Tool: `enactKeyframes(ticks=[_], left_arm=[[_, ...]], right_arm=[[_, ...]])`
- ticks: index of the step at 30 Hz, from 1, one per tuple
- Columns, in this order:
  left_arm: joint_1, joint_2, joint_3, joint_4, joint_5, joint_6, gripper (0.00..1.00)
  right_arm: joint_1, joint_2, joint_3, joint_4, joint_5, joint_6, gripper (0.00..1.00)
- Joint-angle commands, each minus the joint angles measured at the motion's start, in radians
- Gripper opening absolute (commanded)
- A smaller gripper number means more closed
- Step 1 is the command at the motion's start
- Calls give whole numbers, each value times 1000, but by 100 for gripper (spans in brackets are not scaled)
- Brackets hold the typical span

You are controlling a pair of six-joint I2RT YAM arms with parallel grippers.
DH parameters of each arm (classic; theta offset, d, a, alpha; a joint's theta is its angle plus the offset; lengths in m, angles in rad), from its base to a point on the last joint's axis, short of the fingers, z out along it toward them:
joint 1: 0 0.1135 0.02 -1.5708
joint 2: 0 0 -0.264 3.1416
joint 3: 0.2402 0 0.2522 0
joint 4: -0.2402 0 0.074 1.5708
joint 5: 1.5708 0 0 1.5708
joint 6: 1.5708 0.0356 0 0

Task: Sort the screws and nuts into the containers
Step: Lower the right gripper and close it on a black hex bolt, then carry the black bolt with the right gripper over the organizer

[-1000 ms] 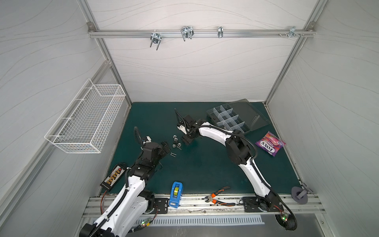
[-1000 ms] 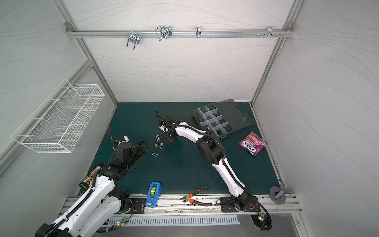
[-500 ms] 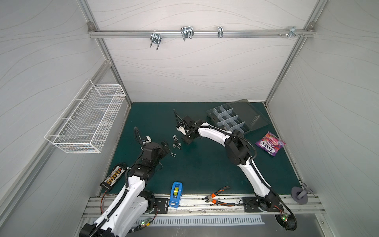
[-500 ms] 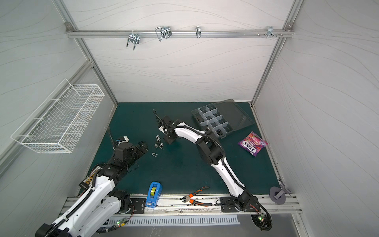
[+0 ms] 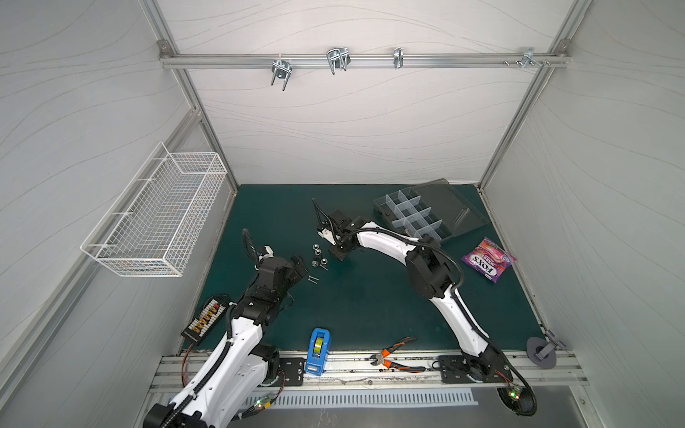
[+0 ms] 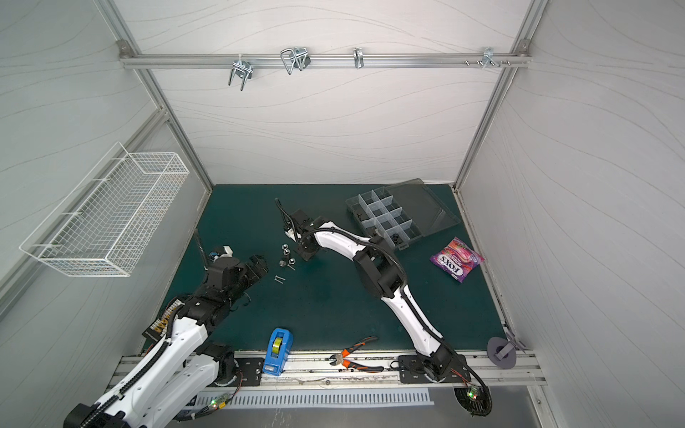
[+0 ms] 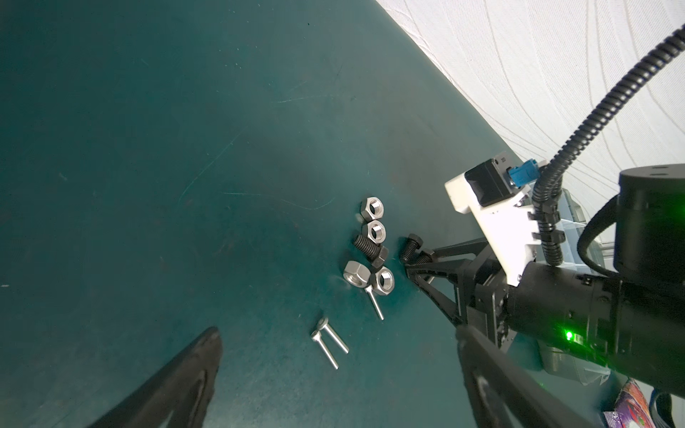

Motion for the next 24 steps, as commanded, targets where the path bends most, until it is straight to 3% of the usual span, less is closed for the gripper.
enactKeyframes(ticks=[1, 12, 24], left_arm=[[-1, 4, 5, 17, -9, -13, 100], [-1, -3, 5, 14, -12, -13, 100], [-1, -9, 4, 8, -11, -13, 100]], right_arm=[[7, 7, -13, -49, 17, -21, 29], [6, -57, -15, -43, 34, -17, 16], [-85, -175, -13, -21, 16, 32, 14]])
